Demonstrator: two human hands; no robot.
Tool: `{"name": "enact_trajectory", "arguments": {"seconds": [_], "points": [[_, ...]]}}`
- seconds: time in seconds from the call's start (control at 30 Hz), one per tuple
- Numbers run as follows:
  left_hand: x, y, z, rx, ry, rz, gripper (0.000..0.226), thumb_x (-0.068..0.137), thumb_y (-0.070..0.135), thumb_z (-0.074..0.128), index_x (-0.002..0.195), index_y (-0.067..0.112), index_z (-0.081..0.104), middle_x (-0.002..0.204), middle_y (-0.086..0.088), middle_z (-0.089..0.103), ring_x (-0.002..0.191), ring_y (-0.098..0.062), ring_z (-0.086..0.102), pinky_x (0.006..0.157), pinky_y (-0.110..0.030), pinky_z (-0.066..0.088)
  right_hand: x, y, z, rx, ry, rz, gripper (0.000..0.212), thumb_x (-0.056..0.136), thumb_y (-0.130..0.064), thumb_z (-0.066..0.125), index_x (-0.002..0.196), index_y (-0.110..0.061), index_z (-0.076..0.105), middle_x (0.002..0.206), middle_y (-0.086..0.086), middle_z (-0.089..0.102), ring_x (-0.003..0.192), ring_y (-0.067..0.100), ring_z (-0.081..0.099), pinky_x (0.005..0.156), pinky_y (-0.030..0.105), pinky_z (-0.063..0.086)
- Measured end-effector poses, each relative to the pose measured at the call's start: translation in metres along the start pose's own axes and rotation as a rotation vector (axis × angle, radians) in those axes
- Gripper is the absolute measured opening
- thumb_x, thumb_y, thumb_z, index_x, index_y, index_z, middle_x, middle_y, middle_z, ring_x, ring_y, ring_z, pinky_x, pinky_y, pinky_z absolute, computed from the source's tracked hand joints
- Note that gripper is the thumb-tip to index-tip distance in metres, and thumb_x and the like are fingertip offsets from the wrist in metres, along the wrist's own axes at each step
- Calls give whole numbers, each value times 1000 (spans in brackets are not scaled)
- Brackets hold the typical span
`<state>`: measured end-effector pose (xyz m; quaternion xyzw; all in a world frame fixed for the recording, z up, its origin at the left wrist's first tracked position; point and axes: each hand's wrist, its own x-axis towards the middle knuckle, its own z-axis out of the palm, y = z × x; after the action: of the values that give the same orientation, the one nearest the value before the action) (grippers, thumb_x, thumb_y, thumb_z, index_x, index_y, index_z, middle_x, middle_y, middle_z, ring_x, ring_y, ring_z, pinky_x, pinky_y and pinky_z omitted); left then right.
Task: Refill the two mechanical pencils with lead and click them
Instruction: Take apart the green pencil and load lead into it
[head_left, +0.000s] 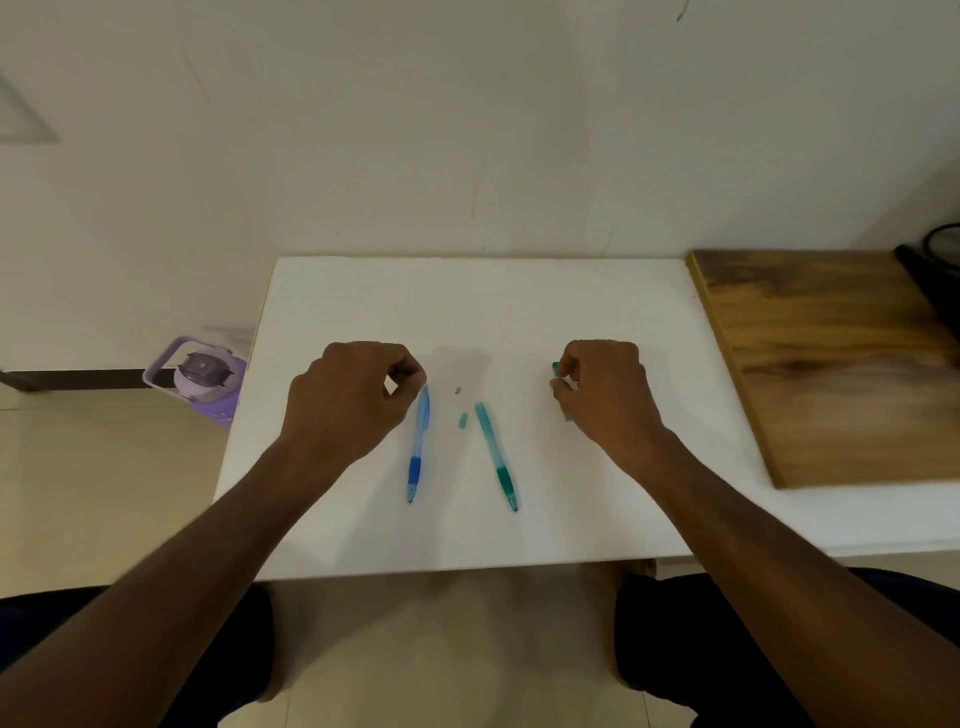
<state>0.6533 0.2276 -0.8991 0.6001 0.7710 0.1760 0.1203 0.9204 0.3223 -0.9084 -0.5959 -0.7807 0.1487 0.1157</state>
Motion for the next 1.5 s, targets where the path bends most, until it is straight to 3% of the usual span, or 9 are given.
{"name": "enact_trajectory", "arguments": {"seconds": [0.27, 0.4, 0.63, 0.87, 1.07, 1.2, 1.33, 1.43, 1.5], "points": [[-3, 3, 2, -83, -62, 59, 11, 99, 47, 71, 102, 37, 76, 92, 22, 70, 76, -5, 66, 63, -22, 48, 0, -13, 9, 178, -44, 42, 17, 85, -17, 81, 99, -14, 73, 82, -2, 71, 71, 11, 66, 74, 26, 59], [-1, 11, 8, -264, -131, 21, 15, 97, 52, 72, 104, 39, 78, 86, 32, 65, 76, 5, 64, 66, -11, 45, -17, -38, 6, 403, -36, -55, 15, 80, -23, 86, 93, -22, 78, 75, -14, 71, 72, 6, 68, 68, 12, 56], [-1, 26, 18, -417, -156, -54, 19, 91, 51, 78, 103, 37, 81, 82, 36, 60, 74, 3, 64, 59, 7, 38, -38, -53, 9, 420, -10, -146, 19, 85, -34, 84, 97, -22, 77, 84, -11, 73, 75, 10, 70, 71, 13, 58], [-5, 32, 18, -418, -142, -41, 25, 97, 42, 75, 111, 23, 82, 96, 13, 75, 77, 1, 66, 60, 3, 43, -41, -54, 8, 405, 17, -188, 20, 84, -35, 84, 97, -21, 77, 82, -12, 71, 72, 9, 67, 68, 8, 53], [-2, 37, 12, -487, -50, -149, 21, 99, 38, 71, 109, 23, 81, 83, 23, 70, 75, -1, 71, 68, -10, 55, -41, -52, 10, 293, -26, -180, 22, 81, -35, 87, 94, -21, 76, 84, -10, 73, 69, 8, 64, 70, 15, 54], [4, 33, -7, -375, -111, 3, 3, 95, 42, 76, 96, 39, 78, 85, 28, 72, 82, 9, 69, 66, -4, 49, -34, -43, -2, 381, 62, -106, 17, 78, -26, 87, 90, -20, 77, 78, -13, 71, 68, 6, 67, 67, 17, 57], [-8, 58, 13, -107, -223, 128, 9, 92, 51, 76, 95, 43, 79, 89, 25, 69, 77, -2, 61, 64, -21, 45, -21, -32, -17, 408, 155, -43, 14, 78, -27, 86, 87, -24, 77, 75, -16, 71, 71, 3, 69, 67, 12, 56], [-11, 74, 32, 46, -254, 117, 15, 94, 49, 75, 102, 38, 81, 99, 19, 74, 81, -7, 57, 57, -20, 32, -19, -27, -19, 390, 154, -41, 13, 79, -28, 85, 88, -25, 76, 76, -16, 70, 73, 3, 69, 68, 13, 57], [-7, 80, 40, 44, -282, 52, 20, 94, 50, 76, 106, 36, 82, 103, 16, 77, 86, -9, 63, 61, -22, 37, -20, -25, -18, 376, 122, -46, 13, 80, -28, 84, 89, -25, 75, 77, -16, 71, 73, 3, 69, 67, 14, 57]]}}
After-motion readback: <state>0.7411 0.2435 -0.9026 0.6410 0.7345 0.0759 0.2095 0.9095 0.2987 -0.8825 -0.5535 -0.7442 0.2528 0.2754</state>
